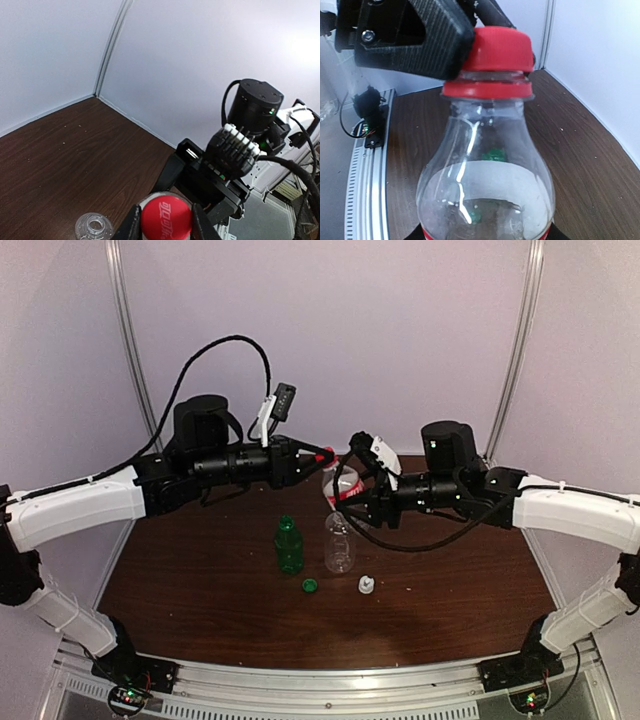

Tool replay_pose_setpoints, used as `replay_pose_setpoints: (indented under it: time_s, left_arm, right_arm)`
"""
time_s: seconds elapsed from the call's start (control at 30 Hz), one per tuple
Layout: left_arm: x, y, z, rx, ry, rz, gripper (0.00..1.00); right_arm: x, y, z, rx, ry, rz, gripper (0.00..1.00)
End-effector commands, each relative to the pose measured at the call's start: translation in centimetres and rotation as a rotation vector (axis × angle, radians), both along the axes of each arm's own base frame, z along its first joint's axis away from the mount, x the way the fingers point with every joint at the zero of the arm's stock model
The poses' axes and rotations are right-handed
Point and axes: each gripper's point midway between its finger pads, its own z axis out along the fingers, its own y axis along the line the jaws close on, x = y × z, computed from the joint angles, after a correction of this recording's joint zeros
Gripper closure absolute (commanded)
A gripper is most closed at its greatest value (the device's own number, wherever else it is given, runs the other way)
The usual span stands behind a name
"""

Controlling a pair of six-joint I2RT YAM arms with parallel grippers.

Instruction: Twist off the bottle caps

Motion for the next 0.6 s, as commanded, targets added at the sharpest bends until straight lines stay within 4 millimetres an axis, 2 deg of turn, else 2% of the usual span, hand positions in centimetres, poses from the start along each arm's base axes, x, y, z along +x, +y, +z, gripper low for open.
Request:
replay_pose_setpoints:
  time_s: [0.0,0.13,0.3,0.43,0.57]
  left_arm:
    - [2.9,-0.2,-0.3,0.015,0.053,0.207,0.76]
    - [2.4,-1.1,-0.2,0.011,0.033,0.151,0.65]
    - [1.3,-0.7,1.2,0.003,-0.1,0.096,0.44]
    - [-0.3,0.5,2.5,-0.012,-0.229,0.008,0.27]
    - [-3.3,1.6,3.8,-0.045,-0.335,-0.174,0.2]
  right_arm:
    - [2.5,-1.1,0.7,0.009,-0.061,-0.193,0.56]
    - [2.1,-1.4,0.6,0.009,-0.067,-0.188,0.56]
    - [0.9,-1.5,0.7,0.011,-0.067,-0.134,0.56]
    - [-1.4,-1.1,0.9,0.029,-0.049,-0.007,0.54]
    - [-4.2,-0.4,1.0,0.047,-0.008,0.167,0.52]
